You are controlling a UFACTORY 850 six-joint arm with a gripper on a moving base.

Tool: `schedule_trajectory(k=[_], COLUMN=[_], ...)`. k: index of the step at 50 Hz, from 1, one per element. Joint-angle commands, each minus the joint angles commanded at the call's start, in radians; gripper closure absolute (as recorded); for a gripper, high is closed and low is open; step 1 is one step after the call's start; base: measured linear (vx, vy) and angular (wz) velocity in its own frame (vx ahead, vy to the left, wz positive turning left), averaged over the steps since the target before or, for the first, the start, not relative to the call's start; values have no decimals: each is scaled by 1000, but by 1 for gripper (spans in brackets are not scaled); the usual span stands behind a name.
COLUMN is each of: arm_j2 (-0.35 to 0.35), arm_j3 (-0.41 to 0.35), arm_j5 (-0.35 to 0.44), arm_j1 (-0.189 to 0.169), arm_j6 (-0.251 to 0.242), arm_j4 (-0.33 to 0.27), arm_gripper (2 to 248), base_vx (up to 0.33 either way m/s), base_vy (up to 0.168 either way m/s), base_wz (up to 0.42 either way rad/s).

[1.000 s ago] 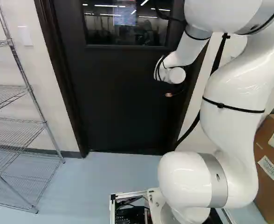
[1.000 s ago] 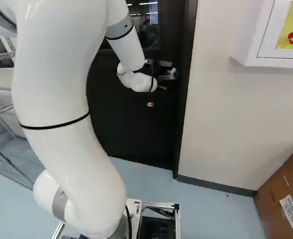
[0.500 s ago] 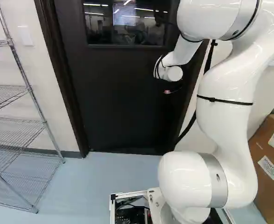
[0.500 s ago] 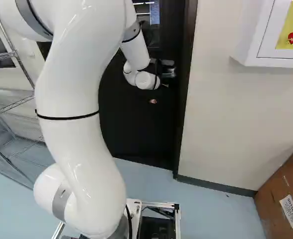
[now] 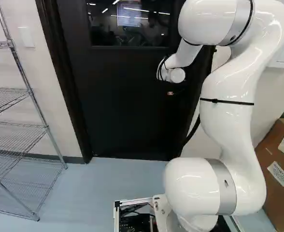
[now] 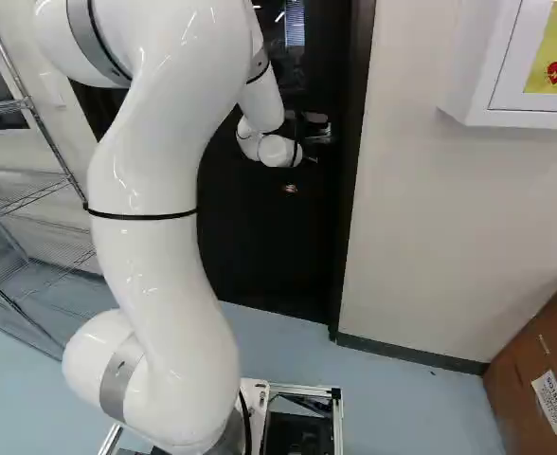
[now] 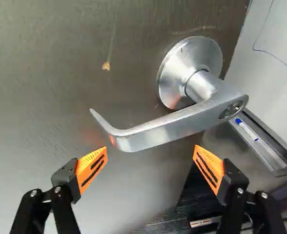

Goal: Open the door and move inside

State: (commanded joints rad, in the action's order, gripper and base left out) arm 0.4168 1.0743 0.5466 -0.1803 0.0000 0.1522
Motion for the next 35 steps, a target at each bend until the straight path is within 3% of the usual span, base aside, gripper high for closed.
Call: schedule_trajectory(k=[35], arm_j2=[111], arm_j3=[140], arm_j5=[0], arm_j1=[69], arm_j6=[0], arm_j4=[-57], arm_gripper=[3], base_vx=[0], base_vy=[0], base_wz=[0])
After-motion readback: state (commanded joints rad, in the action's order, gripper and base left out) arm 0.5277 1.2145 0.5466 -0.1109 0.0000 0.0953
